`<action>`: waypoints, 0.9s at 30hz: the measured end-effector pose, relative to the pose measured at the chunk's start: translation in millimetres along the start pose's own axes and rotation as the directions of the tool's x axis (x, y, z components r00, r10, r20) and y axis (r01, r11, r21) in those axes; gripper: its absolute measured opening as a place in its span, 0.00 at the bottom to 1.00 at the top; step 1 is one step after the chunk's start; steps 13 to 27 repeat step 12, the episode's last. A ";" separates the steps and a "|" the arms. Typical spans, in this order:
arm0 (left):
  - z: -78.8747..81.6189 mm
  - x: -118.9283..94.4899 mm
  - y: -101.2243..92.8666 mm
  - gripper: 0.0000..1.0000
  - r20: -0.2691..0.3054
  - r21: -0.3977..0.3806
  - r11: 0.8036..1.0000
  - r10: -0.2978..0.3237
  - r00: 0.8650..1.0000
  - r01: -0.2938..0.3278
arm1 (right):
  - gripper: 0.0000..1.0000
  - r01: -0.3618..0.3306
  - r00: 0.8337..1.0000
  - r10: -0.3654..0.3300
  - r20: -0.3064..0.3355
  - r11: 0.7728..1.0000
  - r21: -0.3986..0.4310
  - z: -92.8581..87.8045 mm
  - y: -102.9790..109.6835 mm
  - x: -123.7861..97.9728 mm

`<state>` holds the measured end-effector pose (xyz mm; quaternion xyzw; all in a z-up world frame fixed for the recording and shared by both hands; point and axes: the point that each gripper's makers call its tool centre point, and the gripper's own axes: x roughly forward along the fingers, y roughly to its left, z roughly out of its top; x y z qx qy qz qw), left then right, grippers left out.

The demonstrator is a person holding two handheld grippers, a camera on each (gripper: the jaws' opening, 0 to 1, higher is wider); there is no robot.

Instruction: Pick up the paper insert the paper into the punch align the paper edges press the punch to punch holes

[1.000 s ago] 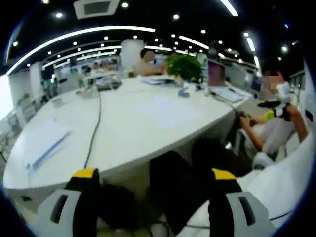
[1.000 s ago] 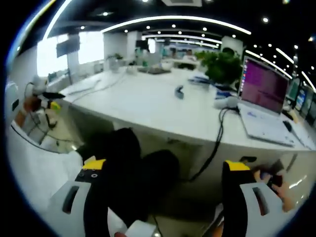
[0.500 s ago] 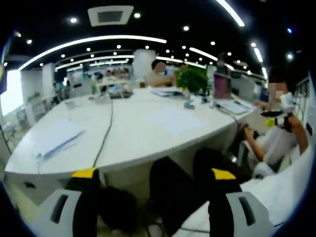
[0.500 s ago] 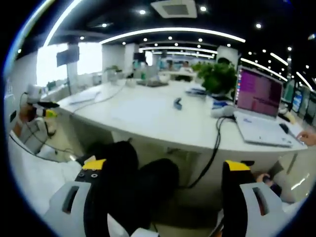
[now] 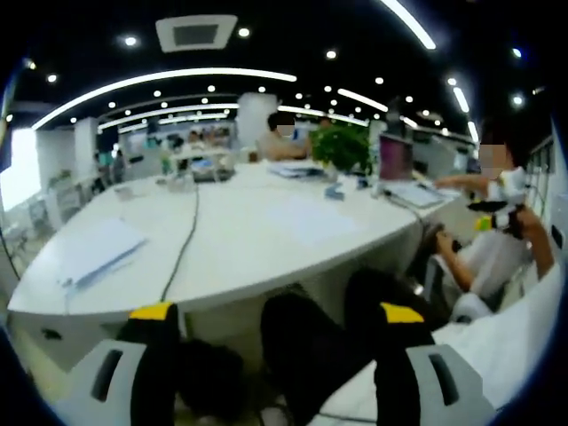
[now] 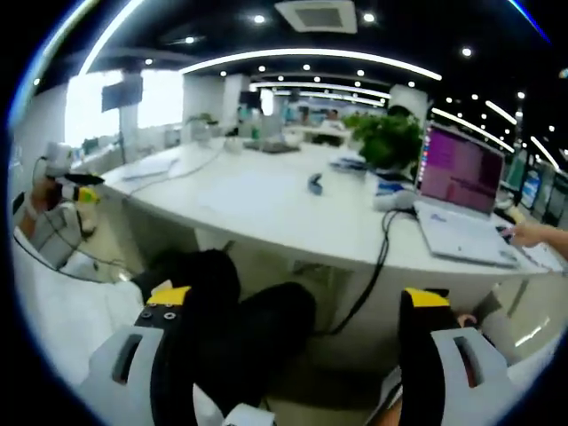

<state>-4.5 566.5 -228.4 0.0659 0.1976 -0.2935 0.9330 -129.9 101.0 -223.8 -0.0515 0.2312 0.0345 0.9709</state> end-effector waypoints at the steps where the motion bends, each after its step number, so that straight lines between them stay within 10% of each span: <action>1: 0.3 0.9 0.0 0.90 -0.001 0.003 1.000 0.000 1.000 0.000 | 0.95 0.000 1.000 0.000 0.000 1.000 0.000 0.0 -0.1 0.2; 27: 2.2 7.1 -3.8 0.90 -0.005 0.028 1.000 -0.009 1.000 0.009 | 0.95 -0.001 1.000 0.001 -0.027 1.000 -0.002 -6.8 -2.8 4.6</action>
